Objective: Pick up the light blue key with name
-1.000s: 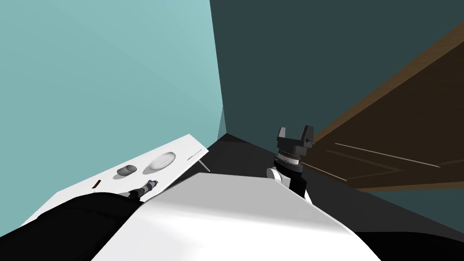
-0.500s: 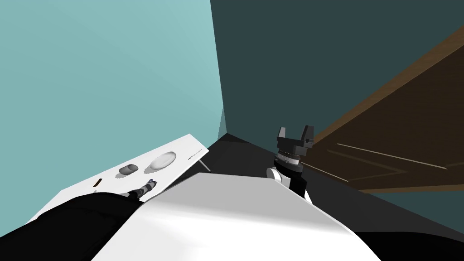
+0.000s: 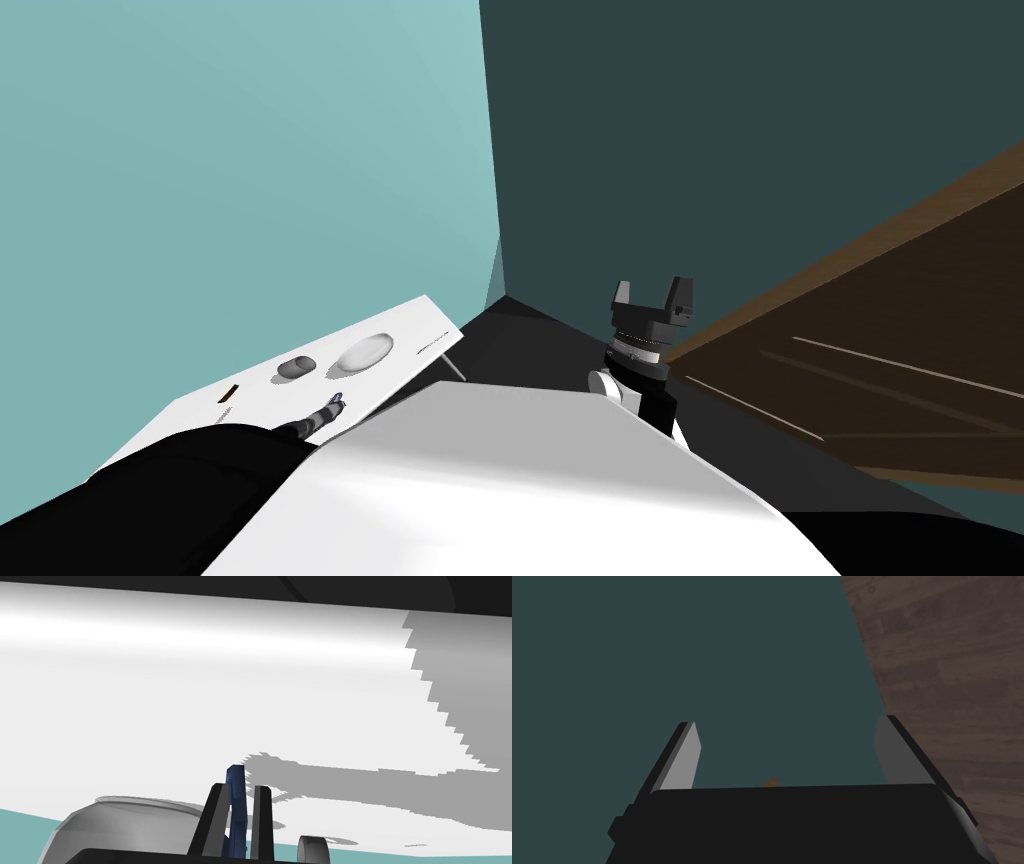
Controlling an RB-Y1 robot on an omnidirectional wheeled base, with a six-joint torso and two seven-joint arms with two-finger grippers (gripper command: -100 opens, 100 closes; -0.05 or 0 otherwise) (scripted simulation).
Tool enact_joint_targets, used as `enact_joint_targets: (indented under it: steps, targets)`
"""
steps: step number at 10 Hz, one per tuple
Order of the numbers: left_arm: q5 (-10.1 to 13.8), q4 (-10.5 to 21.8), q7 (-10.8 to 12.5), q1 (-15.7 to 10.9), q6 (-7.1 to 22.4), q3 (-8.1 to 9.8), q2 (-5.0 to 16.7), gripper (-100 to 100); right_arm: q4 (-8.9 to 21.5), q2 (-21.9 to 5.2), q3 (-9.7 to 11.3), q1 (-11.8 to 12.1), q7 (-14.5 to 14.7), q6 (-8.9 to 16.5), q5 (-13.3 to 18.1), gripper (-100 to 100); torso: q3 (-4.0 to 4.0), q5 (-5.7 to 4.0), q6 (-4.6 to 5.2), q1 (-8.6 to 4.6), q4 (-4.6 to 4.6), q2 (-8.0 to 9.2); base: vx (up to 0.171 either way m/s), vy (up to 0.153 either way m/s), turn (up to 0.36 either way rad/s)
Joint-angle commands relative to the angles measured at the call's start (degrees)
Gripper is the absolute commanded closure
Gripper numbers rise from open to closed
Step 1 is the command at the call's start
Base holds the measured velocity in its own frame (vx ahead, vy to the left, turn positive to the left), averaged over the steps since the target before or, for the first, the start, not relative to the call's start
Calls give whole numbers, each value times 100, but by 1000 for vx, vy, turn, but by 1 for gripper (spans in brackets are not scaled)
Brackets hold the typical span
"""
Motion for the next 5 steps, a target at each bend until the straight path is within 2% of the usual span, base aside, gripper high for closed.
enact_joint_targets:
  steps: [1,2,3,4,5]
  targets:
    - [239,-22,-286,78,-108,79,6,100,0,0,0,0,0,0,0,0,0,0,0,0,0,0,98,-5,108]
    - [239,-22,-434,78,-108,79,6,100,0,0,0,1,0,0,0,0,-1,0,-7,-3,-1,-2,69,-10,82]
    - [445,-36,-616,147,-206,152,8,100,0,0,0,0,0,0,0,0,2,0,-7,-4,-1,6,80,-7,140]
    - [445,-36,-754,147,-206,152,8,100,0,0,0,0,0,0,0,0,2,-1,-15,-4,-2,5,70,-8,80]
    - [652,-50,-941,215,-303,225,11,100,0,0,0,0,0,0,0,0,2,-1,-10,-4,-3,7,82,-12,98]
